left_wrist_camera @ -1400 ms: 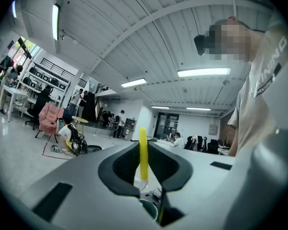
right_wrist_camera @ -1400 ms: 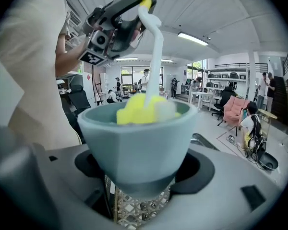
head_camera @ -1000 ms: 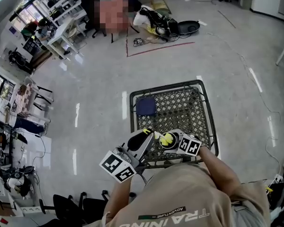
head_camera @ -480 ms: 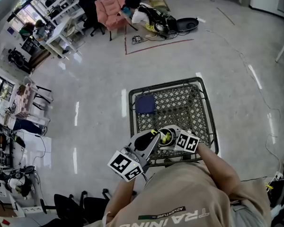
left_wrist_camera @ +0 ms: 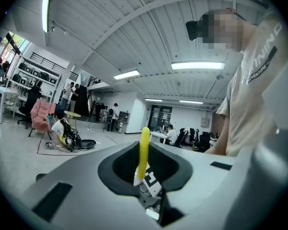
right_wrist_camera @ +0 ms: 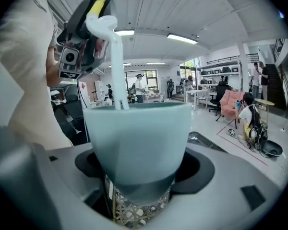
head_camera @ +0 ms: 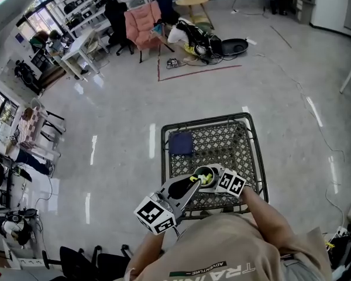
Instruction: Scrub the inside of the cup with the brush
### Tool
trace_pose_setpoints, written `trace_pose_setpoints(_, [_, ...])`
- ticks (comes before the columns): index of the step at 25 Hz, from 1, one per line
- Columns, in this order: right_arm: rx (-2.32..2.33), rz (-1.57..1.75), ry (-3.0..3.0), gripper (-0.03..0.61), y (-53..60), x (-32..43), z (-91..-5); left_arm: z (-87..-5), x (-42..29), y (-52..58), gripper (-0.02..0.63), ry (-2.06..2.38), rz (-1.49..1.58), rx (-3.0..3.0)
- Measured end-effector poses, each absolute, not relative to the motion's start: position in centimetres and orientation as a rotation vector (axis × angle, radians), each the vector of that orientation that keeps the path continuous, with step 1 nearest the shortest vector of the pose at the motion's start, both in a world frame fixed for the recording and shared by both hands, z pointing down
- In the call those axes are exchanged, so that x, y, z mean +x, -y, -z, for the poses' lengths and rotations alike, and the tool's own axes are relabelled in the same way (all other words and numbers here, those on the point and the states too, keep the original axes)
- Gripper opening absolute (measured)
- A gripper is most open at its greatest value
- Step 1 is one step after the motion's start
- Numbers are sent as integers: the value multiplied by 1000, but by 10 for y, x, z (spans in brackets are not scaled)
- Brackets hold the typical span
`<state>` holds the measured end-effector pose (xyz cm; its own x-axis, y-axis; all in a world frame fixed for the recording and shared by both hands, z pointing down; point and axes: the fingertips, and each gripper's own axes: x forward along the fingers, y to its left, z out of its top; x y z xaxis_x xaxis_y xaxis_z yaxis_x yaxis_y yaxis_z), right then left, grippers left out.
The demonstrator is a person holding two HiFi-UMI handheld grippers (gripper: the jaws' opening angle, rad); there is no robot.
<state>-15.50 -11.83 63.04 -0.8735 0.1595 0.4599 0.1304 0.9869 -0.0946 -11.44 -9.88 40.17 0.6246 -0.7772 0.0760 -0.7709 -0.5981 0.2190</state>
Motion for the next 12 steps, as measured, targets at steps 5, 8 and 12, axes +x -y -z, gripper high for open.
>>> trace_pose_setpoints(5, [-212, -37, 2583, 387, 121, -154, -640, -376, -129, 102, 60, 1322, 114, 2620])
trace_pose_setpoints(8, [-166, -15, 2583, 387, 119, -150, -645, -363, -140, 96, 60, 1364, 149, 2621])
trace_pose_setpoints(12, [-112, -43, 2615, 387, 115, -143, -646, -344, -149, 88, 58, 1423, 210, 2627])
